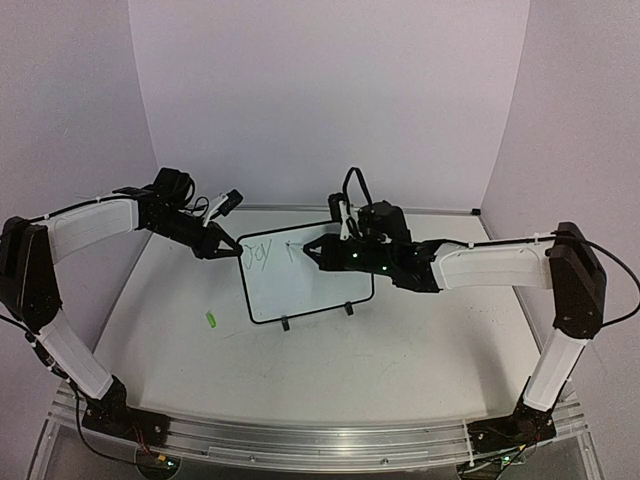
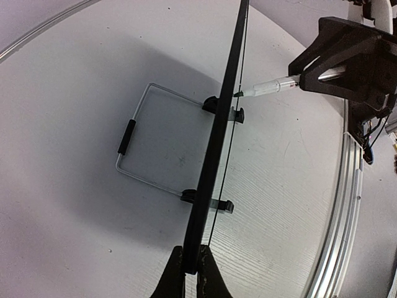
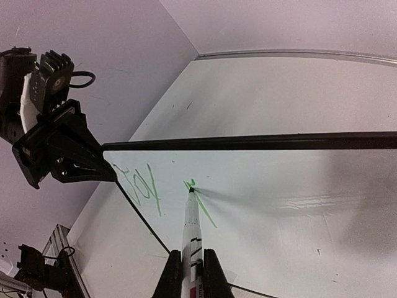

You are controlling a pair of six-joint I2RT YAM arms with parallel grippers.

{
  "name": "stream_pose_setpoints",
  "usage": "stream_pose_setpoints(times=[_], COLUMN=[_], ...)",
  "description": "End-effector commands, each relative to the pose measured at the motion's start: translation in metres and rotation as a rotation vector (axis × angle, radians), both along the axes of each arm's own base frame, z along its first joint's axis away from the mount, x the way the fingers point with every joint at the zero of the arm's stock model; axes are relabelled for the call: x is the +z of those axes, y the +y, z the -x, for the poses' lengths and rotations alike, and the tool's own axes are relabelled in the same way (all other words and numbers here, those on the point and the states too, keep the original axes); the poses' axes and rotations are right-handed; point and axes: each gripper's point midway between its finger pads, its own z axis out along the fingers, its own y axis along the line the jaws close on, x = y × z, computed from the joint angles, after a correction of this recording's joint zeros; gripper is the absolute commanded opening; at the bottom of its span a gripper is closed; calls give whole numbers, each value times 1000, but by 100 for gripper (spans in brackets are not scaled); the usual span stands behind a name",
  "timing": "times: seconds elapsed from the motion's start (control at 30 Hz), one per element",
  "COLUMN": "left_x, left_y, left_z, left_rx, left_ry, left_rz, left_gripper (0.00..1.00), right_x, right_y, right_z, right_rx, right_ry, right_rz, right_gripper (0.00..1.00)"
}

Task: Write a sentence on the whiteboard
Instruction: Write on the whiteboard with the whiteboard marker without the cap.

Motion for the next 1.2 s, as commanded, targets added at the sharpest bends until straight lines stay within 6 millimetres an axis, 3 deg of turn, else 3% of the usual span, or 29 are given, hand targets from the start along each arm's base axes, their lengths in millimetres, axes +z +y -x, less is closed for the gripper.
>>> stream_pose_setpoints(times=[0.0, 0.37, 0.9, 1.17], left_x=[-1, -2, -2, -2], left_y=[14, 14, 14, 14], left_z=[-16, -16, -16, -16], left_rx=[46, 45, 45, 45], left_ry=[-92, -89, -86, -86], left_rz=[-84, -84, -81, -81], left_gripper=[0, 0, 0, 0], right_x=[47, 35, -17, -7], right_y=[-12, -22, -22, -22], right_z=[-13, -10, 2, 1], right_rx=[-89, -117, -79, -78], right_ry=[-90, -71, 47, 27], right_rz=[-82, -60, 11, 1], right_gripper=[0, 0, 0, 0])
